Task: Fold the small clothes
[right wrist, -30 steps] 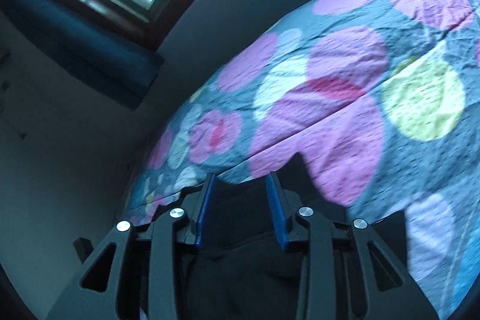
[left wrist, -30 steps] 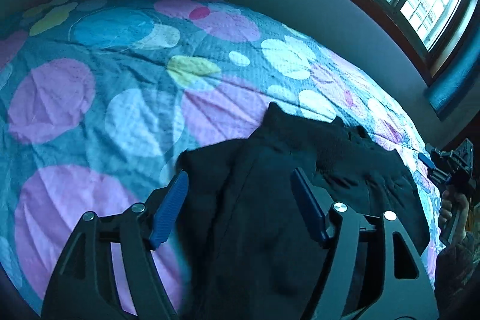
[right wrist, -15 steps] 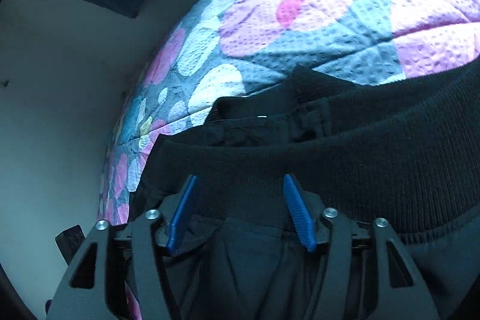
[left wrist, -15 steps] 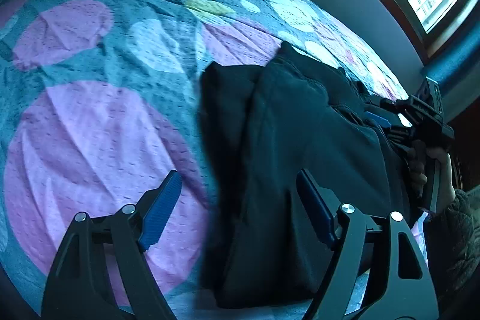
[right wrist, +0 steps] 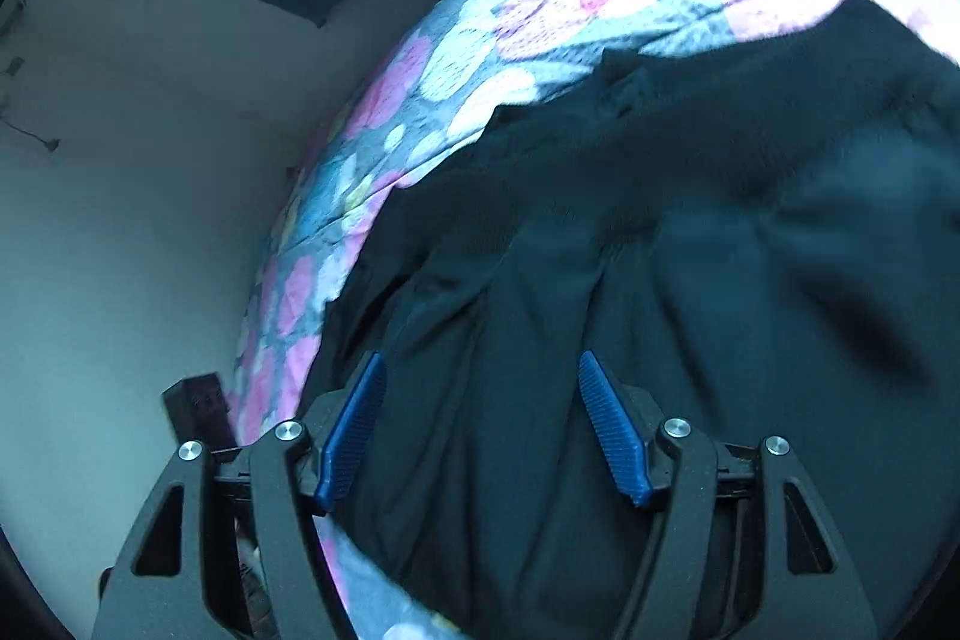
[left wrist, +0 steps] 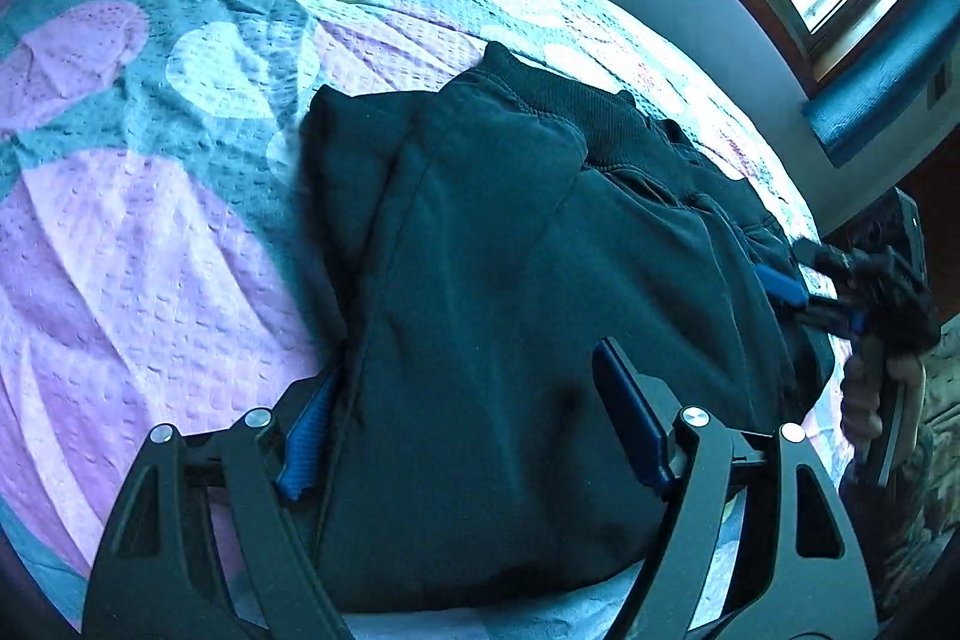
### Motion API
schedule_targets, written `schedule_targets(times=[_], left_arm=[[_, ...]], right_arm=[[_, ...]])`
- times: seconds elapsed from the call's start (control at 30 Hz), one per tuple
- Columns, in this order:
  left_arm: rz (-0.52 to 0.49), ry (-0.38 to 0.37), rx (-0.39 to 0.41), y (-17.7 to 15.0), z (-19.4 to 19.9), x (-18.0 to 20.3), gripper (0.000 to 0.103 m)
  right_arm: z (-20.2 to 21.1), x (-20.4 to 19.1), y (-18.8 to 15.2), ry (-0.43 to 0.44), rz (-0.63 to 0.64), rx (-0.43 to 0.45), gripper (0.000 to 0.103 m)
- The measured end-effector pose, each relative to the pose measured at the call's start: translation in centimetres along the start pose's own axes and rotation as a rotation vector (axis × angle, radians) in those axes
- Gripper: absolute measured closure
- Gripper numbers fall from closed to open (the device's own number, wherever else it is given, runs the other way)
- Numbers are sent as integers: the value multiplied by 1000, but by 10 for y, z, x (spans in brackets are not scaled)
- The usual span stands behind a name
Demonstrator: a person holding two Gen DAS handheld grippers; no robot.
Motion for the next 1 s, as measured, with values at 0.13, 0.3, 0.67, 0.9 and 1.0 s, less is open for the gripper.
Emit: schedule_targets(times=[0.13,0.3,0.67,0.9,1.0], left_arm=[[7,-7,-14,-6,3,1,25],[51,3,-20,-12,10,1,25],[150,-49,-8,-21,19,-8,25],[205,13,19,-21,16,-9,57],[244,35,9,-22,18,-15,78]], right_arm=[[-13,3,-24,-50,26,-47,36],[-21,2,-22,-57,56,-22,36],[23,-12,-72,-22,65,-2,34],[4,11,-83,55,80,27,28],[3,9,-84,51,102,33,27]])
Point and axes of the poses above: each gripper's, at about its wrist camera, not at the fingertips, and z roughly against the way its jaws point, x to its right, y to its top, the point moved 2 cm from there along -z, roughly the way its jaws point, and after that the axes turned 9 degrees about x, right-handed, at the moved point
